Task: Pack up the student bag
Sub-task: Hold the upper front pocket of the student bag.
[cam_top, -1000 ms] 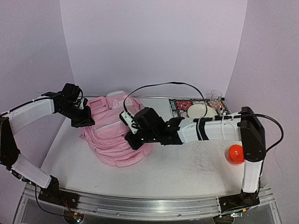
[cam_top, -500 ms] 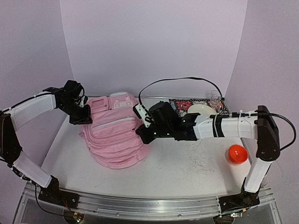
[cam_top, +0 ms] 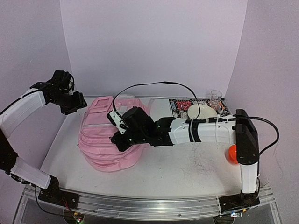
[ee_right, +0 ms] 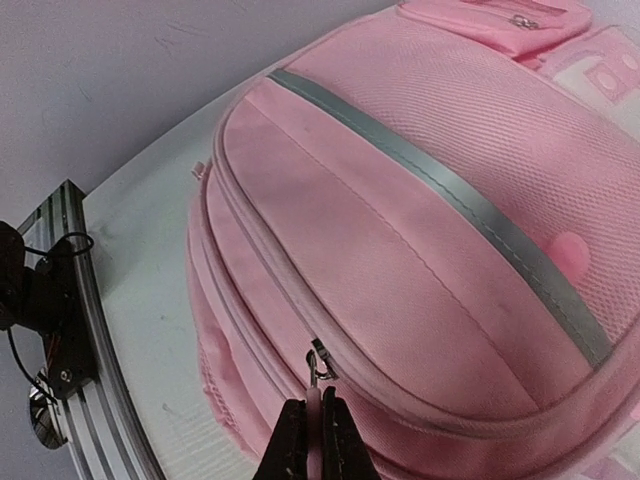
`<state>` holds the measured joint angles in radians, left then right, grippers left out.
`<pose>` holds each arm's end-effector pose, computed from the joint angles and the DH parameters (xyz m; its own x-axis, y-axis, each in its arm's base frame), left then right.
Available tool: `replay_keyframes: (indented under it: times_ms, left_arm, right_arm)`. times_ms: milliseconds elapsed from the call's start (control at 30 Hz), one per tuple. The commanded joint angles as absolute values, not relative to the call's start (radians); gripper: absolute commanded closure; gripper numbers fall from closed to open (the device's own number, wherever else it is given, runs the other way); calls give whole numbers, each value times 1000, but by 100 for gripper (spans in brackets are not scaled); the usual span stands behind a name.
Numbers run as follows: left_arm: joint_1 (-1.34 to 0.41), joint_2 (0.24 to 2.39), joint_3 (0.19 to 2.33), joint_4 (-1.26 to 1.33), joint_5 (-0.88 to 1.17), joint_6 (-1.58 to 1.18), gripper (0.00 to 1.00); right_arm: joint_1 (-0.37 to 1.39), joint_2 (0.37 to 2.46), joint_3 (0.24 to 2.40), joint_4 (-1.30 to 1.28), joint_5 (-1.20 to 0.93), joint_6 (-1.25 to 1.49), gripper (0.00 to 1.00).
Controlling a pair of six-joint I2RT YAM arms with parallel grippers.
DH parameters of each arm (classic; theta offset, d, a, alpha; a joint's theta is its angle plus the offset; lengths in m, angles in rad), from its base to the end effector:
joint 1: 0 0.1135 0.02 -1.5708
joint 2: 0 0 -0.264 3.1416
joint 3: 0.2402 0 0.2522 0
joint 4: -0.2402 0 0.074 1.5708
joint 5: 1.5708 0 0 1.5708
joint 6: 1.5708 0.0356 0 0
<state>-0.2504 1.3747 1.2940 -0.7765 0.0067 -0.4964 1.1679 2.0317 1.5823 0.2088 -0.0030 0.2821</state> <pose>0.2802 -0.0719 0.3296 -0.7641 -0.2961 -0.5731 -0.1272 0.9401 -0.3162 0.1922 0.4513 0.2715 -0.3461 -0.1021 -0.9326 -0.8586 0.4350 0.2710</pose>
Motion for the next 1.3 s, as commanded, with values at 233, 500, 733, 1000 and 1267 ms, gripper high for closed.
replay_keyframes:
  times_ms: [233,500,733,1000,1267]
  left_arm:
    - [-252,1117,1038,-745,234,-794,34]
    - [-285,984,778,-545,402,-1061,34]
    - [-367,924,696,-451,366,-1236,34]
    - [-445,964,657,-336,306,-1313,50]
    - [-448,945,643,-337,197,-1261,100]
  right_arm:
    - [1204,2155,1794,274,-72,330,100]
    - [1204,2148,1764,282,-62,336,100]
    - [1206,2150,1764,288,-62,341,100]
    - [1206,2141,1754,290,-56,337,100]
    - [1204,2049,1637,286,0,303,100]
